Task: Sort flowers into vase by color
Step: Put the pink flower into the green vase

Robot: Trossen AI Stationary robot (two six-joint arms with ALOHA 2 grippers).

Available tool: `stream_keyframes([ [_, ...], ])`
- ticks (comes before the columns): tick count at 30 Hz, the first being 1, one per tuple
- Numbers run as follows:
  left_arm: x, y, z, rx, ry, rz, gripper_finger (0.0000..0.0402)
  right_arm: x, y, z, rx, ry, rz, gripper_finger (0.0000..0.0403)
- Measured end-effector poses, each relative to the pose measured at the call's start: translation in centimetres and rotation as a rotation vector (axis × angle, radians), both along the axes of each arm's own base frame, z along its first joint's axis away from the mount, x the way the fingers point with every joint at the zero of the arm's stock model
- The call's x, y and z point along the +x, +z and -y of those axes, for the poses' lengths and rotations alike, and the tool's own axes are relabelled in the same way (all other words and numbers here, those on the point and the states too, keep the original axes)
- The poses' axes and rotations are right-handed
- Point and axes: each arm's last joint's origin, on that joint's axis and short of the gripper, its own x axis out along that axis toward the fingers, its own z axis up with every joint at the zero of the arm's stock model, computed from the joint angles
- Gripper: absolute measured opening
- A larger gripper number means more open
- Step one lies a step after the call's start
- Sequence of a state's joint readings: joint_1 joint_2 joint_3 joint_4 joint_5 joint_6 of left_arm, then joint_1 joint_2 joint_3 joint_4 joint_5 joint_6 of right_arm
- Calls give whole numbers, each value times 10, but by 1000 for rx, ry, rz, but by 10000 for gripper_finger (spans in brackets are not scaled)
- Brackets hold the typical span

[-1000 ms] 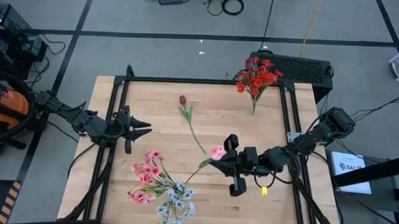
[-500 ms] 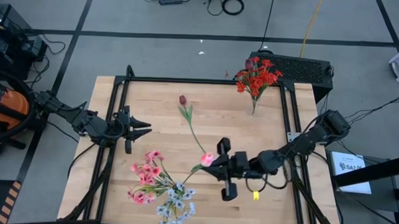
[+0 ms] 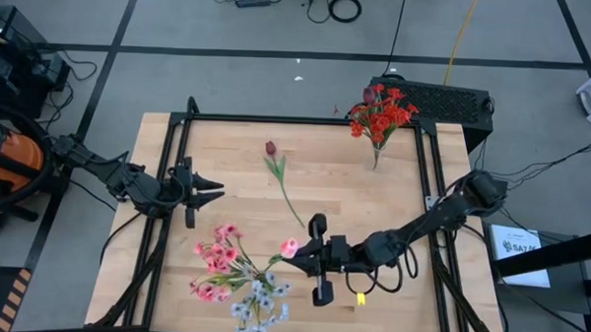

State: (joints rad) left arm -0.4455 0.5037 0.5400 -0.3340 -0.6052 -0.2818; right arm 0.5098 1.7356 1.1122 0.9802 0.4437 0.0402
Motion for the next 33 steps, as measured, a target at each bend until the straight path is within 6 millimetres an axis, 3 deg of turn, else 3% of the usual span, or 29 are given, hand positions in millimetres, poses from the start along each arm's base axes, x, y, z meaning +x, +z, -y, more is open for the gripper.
stream_keyframes([
  [11,0,0,0,-2,0,3,100,15,-34,2,48,11,-189,0],
  [19,0,0,0,-3,0,4,100,8,-18,5,48,15,-154,0],
  [33,0,0,0,-2,0,3,100,12,-34,9,17,-4,-313,0],
])
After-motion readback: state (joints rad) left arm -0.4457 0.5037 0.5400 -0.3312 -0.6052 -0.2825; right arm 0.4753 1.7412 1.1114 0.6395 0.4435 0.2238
